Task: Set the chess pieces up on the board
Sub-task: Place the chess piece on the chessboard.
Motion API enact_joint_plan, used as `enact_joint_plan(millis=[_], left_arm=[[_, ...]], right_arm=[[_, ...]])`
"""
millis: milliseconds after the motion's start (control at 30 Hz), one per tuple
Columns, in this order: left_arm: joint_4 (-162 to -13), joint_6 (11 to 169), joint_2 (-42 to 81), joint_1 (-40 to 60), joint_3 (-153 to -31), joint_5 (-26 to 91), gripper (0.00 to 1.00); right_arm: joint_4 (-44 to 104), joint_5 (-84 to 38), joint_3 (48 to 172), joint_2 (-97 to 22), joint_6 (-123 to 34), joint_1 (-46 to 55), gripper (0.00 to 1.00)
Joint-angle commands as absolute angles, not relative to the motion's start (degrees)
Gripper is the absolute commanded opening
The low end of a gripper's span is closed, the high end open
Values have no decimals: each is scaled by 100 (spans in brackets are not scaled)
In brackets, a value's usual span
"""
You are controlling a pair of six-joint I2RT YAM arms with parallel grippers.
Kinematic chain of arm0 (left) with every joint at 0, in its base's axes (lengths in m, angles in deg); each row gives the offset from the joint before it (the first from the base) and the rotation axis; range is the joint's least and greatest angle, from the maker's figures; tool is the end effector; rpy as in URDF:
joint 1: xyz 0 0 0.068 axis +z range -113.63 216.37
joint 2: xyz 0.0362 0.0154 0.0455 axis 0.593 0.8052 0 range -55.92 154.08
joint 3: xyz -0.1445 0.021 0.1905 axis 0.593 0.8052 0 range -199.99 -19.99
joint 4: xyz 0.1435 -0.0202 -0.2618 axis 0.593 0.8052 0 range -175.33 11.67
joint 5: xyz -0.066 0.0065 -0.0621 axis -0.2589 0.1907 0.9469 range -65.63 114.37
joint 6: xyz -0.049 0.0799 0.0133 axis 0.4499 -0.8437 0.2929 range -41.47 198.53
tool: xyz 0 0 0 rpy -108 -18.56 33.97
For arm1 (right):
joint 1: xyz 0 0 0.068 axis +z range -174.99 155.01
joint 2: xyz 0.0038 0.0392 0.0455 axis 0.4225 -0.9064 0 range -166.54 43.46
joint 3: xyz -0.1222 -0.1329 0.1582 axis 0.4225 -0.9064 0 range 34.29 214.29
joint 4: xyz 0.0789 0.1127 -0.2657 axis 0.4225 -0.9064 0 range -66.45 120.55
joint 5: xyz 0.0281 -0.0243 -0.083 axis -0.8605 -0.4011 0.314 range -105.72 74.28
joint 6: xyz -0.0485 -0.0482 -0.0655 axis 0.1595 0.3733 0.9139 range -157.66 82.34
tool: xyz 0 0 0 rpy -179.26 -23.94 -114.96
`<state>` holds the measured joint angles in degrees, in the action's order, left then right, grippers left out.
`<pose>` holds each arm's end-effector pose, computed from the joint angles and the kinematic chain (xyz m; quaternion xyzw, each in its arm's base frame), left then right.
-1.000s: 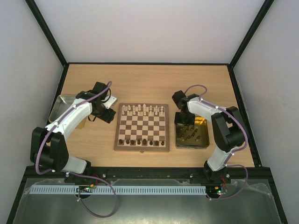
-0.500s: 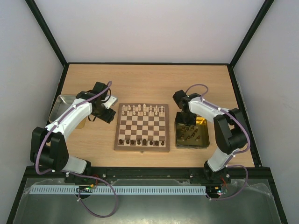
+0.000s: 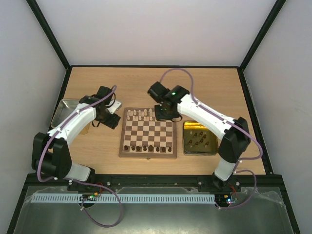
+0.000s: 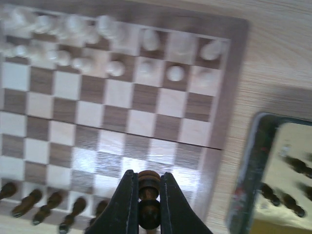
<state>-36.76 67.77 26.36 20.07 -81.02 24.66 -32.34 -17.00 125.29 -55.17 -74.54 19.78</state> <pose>0.3180 -0.0935 0.1443 0.2308 0.9571 -0.0110 0.1748 0.2813 0.2818 0.2121 -0.0697 0.9831 0.1189 0.1208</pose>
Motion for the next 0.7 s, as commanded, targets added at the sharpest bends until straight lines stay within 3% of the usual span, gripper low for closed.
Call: enact_joint_plan(millis=[0, 433, 667], left_arm=[[-3669, 6896, 2703, 2276, -8115, 2437, 73], [-3640, 7161, 2811, 4434, -8619, 3400, 73], [-3593, 7282, 2955, 5454, -8755, 4052, 73]], right_arm=[[-3818, -1655, 13264, -6241, -7647, 2457, 2], [-3993, -2112, 15100, -7822, -7252, 3273, 2], [-4034, -2297, 15445, -8272, -7108, 3545, 2]])
